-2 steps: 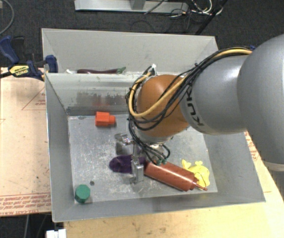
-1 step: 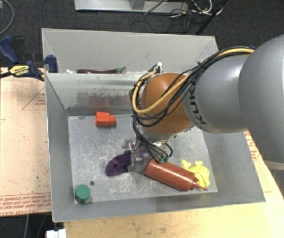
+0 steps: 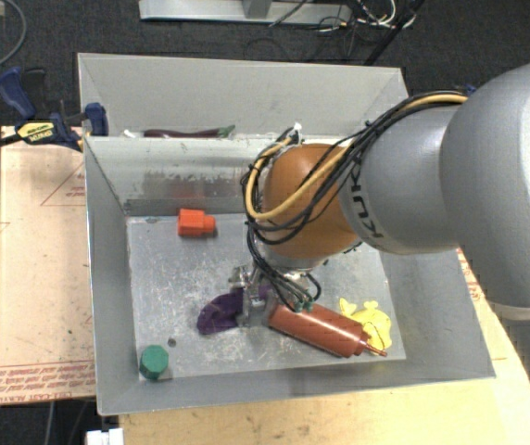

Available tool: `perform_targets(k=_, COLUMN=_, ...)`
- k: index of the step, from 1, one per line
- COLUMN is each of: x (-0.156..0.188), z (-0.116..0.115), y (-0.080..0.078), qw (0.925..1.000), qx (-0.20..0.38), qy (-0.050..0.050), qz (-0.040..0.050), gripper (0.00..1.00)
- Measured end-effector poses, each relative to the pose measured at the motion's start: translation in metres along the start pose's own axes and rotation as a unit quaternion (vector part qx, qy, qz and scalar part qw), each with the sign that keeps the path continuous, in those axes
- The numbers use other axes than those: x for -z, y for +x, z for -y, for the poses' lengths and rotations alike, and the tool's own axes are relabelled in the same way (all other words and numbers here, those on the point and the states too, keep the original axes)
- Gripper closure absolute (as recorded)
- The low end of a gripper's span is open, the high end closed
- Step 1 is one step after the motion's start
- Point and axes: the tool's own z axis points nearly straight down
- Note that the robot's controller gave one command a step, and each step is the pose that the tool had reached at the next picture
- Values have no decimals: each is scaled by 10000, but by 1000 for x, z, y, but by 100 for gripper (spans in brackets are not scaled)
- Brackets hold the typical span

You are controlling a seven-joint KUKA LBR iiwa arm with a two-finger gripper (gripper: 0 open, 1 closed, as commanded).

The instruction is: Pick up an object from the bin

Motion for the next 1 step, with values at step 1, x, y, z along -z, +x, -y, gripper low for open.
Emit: perform_targets(k=1, x=120, z=13, y=1, qw=9993, qx=-361, qy=-6, qz=16, gripper=100)
